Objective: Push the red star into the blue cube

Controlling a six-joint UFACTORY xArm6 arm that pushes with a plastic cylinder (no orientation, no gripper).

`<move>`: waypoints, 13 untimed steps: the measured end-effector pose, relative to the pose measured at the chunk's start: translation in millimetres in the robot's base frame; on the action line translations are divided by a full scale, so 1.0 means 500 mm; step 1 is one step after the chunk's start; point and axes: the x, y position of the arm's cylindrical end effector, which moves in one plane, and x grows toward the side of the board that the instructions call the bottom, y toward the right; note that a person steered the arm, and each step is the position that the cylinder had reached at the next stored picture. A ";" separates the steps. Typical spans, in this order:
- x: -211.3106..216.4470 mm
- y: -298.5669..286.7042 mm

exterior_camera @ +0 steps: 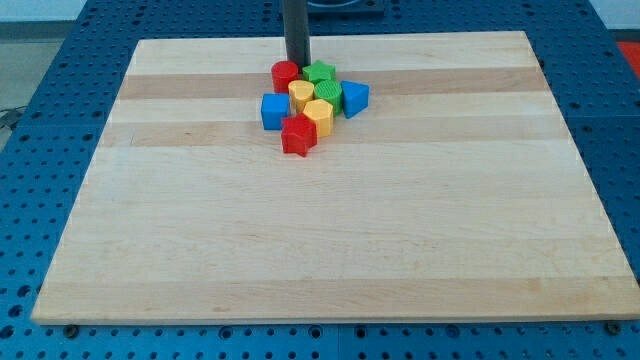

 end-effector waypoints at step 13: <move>0.392 -0.026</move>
